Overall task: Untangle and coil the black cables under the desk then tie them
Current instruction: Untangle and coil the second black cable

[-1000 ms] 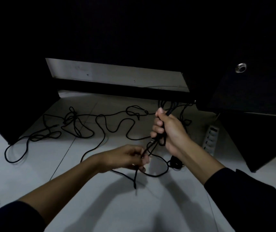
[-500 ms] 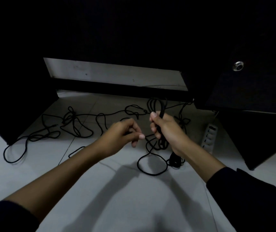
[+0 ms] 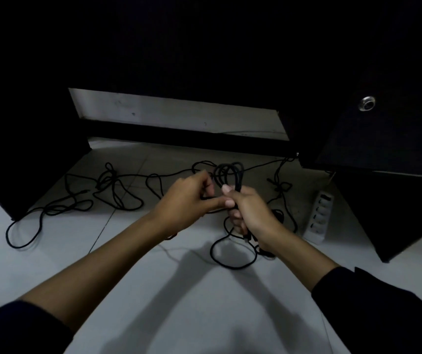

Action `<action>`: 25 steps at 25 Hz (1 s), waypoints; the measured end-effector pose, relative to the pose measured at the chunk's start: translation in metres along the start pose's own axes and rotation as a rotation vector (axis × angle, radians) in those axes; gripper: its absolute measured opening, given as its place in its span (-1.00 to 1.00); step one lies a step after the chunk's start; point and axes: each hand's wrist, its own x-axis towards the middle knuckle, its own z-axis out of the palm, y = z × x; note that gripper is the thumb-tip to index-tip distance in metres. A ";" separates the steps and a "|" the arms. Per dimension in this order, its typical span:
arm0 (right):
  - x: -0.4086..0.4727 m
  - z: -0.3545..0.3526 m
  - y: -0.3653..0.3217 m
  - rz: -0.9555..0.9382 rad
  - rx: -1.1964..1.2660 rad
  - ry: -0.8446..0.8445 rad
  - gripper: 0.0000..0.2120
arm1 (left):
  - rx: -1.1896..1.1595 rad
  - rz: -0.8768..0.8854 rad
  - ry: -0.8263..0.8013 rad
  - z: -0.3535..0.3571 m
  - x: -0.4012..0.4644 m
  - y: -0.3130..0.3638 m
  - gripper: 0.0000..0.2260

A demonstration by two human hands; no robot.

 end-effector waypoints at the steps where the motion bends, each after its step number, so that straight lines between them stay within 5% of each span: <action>1: 0.001 -0.003 0.000 0.000 0.001 0.003 -0.68 | -0.022 -0.028 -0.053 -0.002 -0.001 -0.002 -0.69; 5: -0.001 -0.016 0.000 -0.109 -0.151 0.006 -0.53 | -0.413 -0.129 -0.294 -0.016 -0.005 -0.008 -0.87; 10: -0.005 -0.012 0.008 -0.137 -0.129 0.006 -0.53 | -0.874 -0.300 -0.053 -0.003 -0.002 0.008 -0.92; 18: -0.008 -0.004 0.003 -0.239 -0.360 0.116 -0.47 | -1.090 -0.359 0.080 0.004 0.007 0.020 -0.88; 25: -0.013 0.004 0.000 -0.347 -0.157 -0.174 -0.85 | -1.177 -0.437 0.087 0.001 0.011 0.028 -0.86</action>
